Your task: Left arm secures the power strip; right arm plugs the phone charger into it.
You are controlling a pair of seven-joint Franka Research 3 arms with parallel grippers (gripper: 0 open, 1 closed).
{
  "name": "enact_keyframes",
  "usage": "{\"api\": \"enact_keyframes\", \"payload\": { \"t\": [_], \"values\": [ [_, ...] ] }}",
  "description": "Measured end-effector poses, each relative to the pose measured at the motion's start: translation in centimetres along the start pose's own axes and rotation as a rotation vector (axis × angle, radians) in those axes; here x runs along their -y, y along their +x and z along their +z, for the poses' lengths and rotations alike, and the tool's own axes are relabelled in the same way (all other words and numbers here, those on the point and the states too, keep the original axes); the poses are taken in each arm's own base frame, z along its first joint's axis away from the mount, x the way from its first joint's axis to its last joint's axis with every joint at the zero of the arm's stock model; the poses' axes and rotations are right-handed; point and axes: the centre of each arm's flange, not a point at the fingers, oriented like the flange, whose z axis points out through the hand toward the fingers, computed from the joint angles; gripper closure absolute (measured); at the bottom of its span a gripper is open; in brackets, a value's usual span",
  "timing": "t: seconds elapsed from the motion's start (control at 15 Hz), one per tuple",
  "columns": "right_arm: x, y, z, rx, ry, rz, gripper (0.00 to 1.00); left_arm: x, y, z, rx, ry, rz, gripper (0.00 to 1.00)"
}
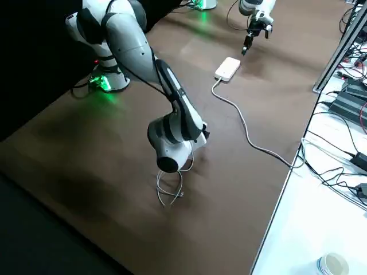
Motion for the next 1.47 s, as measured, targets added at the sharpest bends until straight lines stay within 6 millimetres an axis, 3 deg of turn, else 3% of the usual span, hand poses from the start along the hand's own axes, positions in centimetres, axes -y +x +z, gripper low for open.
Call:
{"api": "enact_keyframes", "payload": {
  "t": [0.33,0.8,1.2,1.47],
  "values": [
    [0.9,-2.8,0.7,-0.097,-0.061,-0.015,0.0,0.1,-0.8,2.9,-0.033,0.007,-0.005,0.99],
    [1.3,-4.9,2.5,-0.14,-0.066,0.004,0.0,1.3,-0.6,2.6,-0.078,0.031,-0.02,0.99],
    [1.5,-5.8,3.4,-0.164,-0.072,-0.004,0.0,2.3,-3.4,3.4,-0.044,0.05,0.0,0.99],
    [1.5,-6.6,4.1,-0.184,-0.083,-0.005,0.0,2.5,-3.8,2.7,-0.031,0.035,0.003,0.99]
  ]
}}
